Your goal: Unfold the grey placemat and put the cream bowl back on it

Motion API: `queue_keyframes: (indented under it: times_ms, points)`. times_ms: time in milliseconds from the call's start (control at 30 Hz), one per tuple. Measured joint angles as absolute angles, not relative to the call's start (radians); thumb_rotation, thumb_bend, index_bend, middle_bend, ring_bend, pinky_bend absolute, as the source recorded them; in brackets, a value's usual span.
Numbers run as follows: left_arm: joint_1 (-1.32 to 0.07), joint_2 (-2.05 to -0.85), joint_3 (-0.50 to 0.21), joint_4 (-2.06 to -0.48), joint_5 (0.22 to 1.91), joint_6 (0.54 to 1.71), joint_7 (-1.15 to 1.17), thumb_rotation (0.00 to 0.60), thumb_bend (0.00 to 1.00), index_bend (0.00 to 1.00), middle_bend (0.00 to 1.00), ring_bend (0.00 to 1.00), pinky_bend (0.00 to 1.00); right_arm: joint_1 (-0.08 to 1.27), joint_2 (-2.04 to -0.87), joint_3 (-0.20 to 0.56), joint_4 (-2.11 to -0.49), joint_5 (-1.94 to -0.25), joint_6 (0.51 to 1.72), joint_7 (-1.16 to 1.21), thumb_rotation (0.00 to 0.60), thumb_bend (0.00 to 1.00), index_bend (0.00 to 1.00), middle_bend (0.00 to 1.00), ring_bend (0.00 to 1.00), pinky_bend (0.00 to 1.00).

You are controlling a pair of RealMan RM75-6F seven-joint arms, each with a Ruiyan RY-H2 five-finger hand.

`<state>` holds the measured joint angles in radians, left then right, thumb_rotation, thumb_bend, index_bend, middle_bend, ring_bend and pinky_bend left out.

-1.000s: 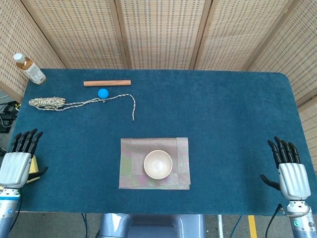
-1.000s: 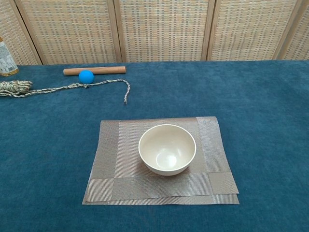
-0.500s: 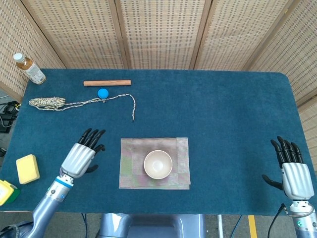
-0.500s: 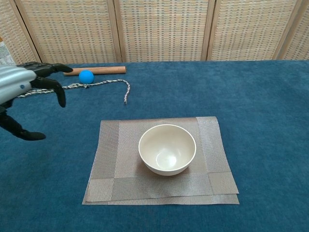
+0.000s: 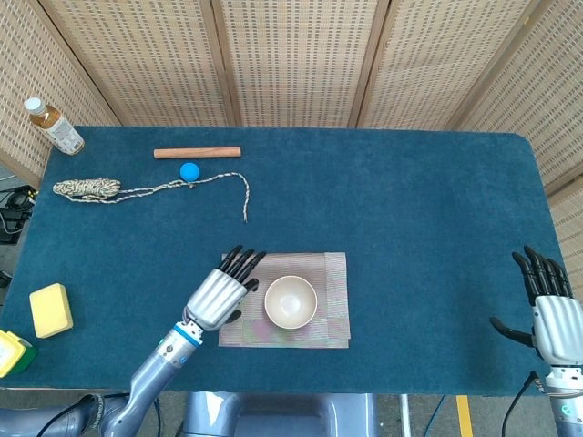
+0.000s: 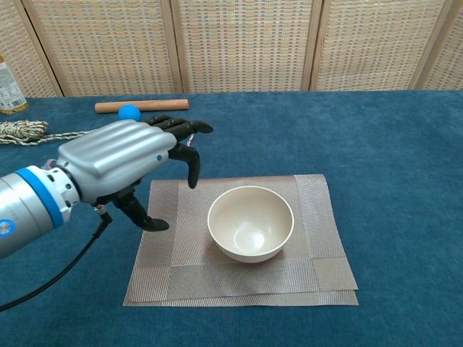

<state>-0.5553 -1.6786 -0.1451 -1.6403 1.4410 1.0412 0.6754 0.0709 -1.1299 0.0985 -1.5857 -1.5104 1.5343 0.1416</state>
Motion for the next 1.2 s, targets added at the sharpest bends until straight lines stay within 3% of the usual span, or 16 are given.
queue_keyframes:
  times_ms: [600, 700, 867, 1033, 1200]
  points:
    - [-0.688, -1.887, -0.168, -1.454, 1.29, 0.946, 0.752, 0.6, 0.17, 0.52, 0.0, 0.0, 0.0, 0.079, -1.098, 0.114, -1.572, -1.469, 1.491, 0.254, 0.6, 0.2, 0.06, 0.0, 0.0, 0.0]
    - [-0.705, -1.91, -0.167, -1.419, 1.282, 0.94, 0.753, 0.6, 0.23, 0.6, 0.0, 0.0, 0.0, 0.081, -1.097, 0.117, -1.569, -1.464, 1.487, 0.263, 0.6, 0.2, 0.06, 0.0, 0.0, 0.0]
    - [-0.723, -1.95, -0.158, -1.365, 1.285, 0.947, 0.742, 0.6, 0.42, 0.71, 0.0, 0.0, 0.0, 0.082, -1.095, 0.118, -1.567, -1.463, 1.484, 0.275, 0.6, 0.2, 0.07, 0.0, 0.0, 0.0]
    - [-0.721, -1.964, -0.138, -1.342, 1.316, 0.986, 0.707, 0.6, 0.46, 0.77, 0.0, 0.0, 0.0, 0.08, -1.094, 0.118, -1.569, -1.469, 1.492, 0.278, 0.6, 0.2, 0.07, 0.0, 0.0, 0.0]
    - [-0.708, -1.943, -0.121, -1.338, 1.343, 1.023, 0.675, 0.6, 0.46, 0.77, 0.0, 0.0, 0.0, 0.077, -1.094, 0.114, -1.573, -1.48, 1.501, 0.271, 0.6, 0.2, 0.07, 0.0, 0.0, 0.0]
